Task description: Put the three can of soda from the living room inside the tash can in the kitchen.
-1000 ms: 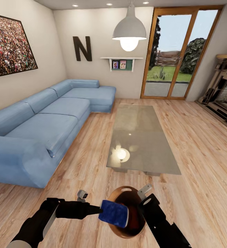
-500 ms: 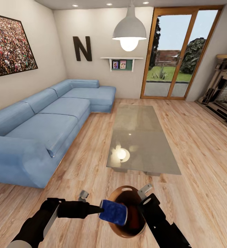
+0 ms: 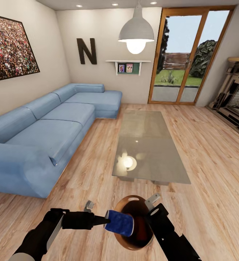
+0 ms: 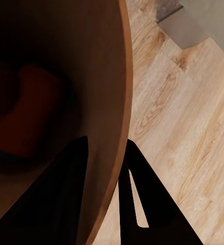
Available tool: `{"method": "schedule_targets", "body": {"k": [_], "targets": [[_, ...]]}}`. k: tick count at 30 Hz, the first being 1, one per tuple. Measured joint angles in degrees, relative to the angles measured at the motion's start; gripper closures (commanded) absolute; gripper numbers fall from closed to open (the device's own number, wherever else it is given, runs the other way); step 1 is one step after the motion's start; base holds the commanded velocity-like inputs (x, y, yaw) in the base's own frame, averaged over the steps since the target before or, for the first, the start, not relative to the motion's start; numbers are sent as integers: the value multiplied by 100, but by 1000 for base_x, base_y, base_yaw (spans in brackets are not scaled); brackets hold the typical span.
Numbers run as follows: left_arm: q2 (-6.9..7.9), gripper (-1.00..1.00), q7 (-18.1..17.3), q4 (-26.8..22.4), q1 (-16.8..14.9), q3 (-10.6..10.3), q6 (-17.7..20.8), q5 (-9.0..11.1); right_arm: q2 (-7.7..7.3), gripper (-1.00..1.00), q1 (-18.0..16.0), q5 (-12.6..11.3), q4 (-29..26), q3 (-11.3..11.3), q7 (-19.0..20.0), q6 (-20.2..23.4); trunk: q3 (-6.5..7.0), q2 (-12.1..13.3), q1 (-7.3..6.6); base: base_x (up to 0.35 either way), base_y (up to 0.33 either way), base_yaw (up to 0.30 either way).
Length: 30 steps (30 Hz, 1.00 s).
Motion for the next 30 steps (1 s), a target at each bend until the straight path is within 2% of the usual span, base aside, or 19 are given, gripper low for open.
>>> {"method": "schedule_targets", "body": {"k": [9,15,16,23,30], "targets": [[-85,100,331,38,0,0,0,12,0,100,0,7,3,0,0,0,0,0,0,0,0,0],[-216,100,449,65,0,0,0,-8,0,100,0,2,7,0,0,0,0,0,0,0,0,0],[-235,100,597,71,0,-4,-4,-17,0,100,0,4,7,0,0,0,0,0,0,0,0,0],[-318,100,854,73,0,-5,-1,-22,8,100,0,-8,8,0,0,0,0,0,0,0,0,0],[-395,100,1305,79,0,-14,1,-11,9,100,0,3,8,0,-1,0,0,0,0,0,0,0]]}}
